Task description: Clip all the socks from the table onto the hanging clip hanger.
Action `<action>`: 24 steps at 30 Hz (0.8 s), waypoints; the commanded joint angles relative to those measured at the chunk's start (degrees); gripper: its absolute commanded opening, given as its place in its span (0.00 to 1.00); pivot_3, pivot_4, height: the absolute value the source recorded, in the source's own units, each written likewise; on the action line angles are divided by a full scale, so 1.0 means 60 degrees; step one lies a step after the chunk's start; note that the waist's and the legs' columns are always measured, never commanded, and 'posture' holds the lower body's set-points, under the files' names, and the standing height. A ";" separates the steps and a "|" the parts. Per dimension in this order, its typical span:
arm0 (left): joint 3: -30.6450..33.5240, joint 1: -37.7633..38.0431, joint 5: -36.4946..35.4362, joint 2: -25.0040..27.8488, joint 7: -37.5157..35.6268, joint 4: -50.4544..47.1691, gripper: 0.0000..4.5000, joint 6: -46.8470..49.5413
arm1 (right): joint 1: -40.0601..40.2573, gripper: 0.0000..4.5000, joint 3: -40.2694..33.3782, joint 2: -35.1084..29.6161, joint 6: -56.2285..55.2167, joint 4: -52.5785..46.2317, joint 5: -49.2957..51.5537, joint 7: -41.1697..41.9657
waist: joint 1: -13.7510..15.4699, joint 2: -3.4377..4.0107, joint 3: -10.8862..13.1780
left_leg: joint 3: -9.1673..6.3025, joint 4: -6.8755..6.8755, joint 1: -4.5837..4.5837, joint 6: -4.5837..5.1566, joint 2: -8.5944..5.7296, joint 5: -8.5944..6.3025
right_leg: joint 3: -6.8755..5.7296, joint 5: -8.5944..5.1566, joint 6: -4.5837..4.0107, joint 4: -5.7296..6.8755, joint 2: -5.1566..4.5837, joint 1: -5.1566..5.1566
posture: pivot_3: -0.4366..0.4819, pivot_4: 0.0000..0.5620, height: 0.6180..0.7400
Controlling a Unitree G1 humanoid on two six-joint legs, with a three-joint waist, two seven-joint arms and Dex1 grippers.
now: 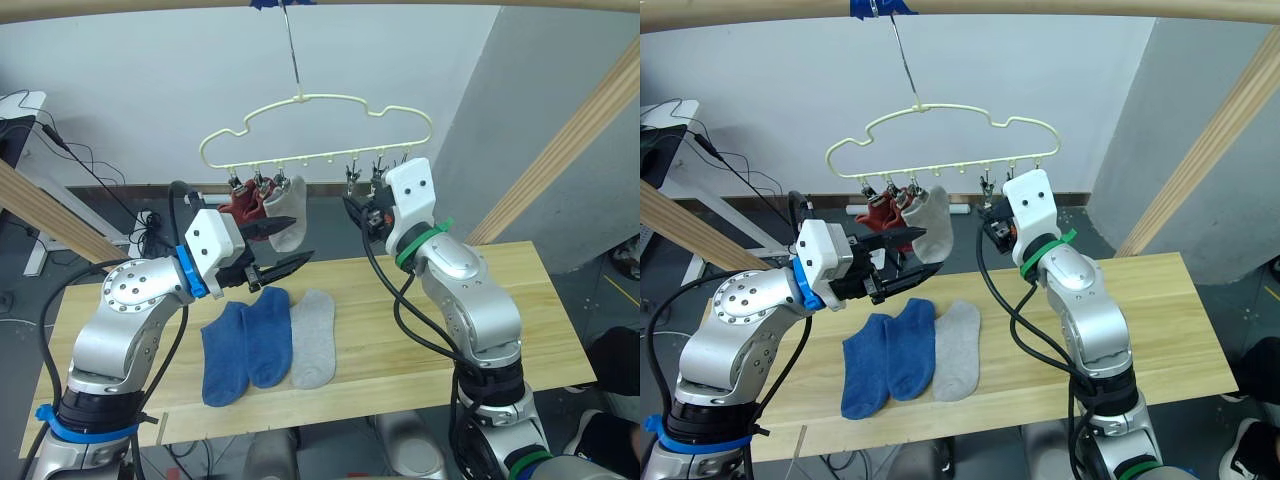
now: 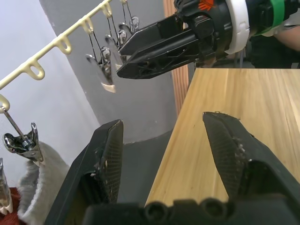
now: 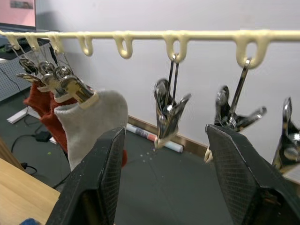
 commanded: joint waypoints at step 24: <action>-0.0111 0.0012 0.0208 -0.0333 0.0177 -0.0206 0.66 -0.0236 | -0.1329 0.51 0.0140 0.0179 -0.1678 0.1829 0.0216 -0.0396 | -0.0003 0.0000 0.0000 | -0.0001 0.0001 0.0000 0.0000 0.0000 0.0000 | -0.0002 0.0001 -0.0001 0.0007 0.0000 0.0000 | 0.28 0.47 1.00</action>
